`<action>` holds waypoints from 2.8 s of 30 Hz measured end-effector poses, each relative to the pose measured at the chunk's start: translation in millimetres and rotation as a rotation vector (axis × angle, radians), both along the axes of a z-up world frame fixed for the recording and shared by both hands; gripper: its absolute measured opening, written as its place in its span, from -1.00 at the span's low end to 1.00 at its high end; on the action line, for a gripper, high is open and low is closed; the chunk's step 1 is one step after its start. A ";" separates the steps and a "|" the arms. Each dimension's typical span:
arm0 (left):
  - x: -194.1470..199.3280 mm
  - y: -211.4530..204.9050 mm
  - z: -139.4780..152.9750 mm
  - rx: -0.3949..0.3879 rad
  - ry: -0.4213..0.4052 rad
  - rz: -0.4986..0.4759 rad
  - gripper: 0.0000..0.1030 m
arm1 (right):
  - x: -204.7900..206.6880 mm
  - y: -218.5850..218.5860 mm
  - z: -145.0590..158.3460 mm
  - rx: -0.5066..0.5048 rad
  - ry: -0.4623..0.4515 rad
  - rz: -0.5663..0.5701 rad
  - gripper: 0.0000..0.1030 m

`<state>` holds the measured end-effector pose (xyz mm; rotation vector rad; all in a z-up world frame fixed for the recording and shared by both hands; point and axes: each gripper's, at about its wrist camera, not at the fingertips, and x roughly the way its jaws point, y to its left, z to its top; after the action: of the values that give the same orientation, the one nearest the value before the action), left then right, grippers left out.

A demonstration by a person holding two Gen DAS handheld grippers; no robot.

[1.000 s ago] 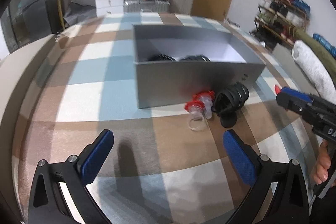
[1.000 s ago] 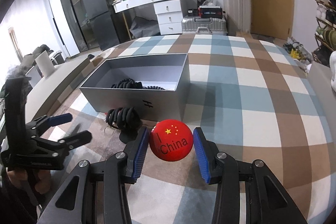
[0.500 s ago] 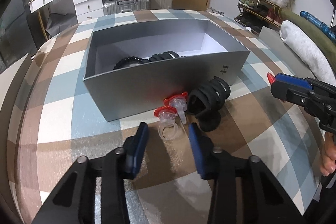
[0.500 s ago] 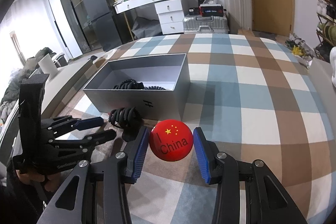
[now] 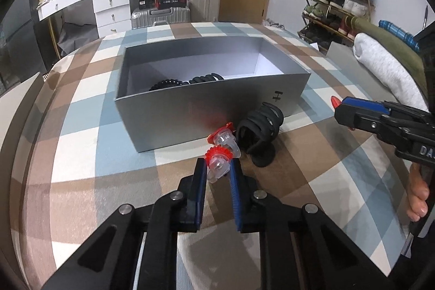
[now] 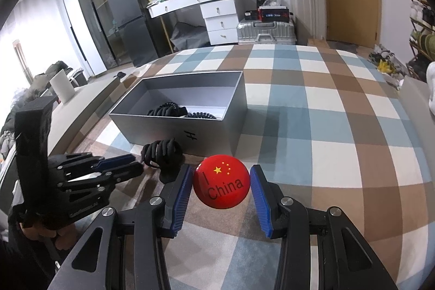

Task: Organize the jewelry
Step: 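Grasp the red-capped clear item with the left tool while the right tool holds the ball, then carry the red ball and red-capped clear item over the grey box with both tools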

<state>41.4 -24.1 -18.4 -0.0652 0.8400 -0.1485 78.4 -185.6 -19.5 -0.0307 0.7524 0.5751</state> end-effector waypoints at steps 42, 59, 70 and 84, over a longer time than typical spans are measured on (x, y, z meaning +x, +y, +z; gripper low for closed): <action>29.7 27.2 45.9 -0.046 -0.283 0.060 -0.77 | 14.4 17.8 34.4 0.133 -0.094 0.062 -0.18; 40.9 29.6 31.4 -0.052 -0.251 0.073 -0.77 | 42.9 43.0 33.2 0.188 -0.083 0.063 -0.18; 45.7 25.3 24.5 -0.025 -0.221 0.076 -0.77 | 59.4 49.8 21.1 0.196 -0.031 0.029 -0.18; 47.0 20.1 20.8 0.023 -0.218 0.087 -0.77 | 64.2 56.6 11.9 0.148 -0.033 0.012 -0.18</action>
<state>88.5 -4.0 2.4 -0.0623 0.6196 -0.0627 142.6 -129.0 -7.6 0.0922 0.6762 0.6394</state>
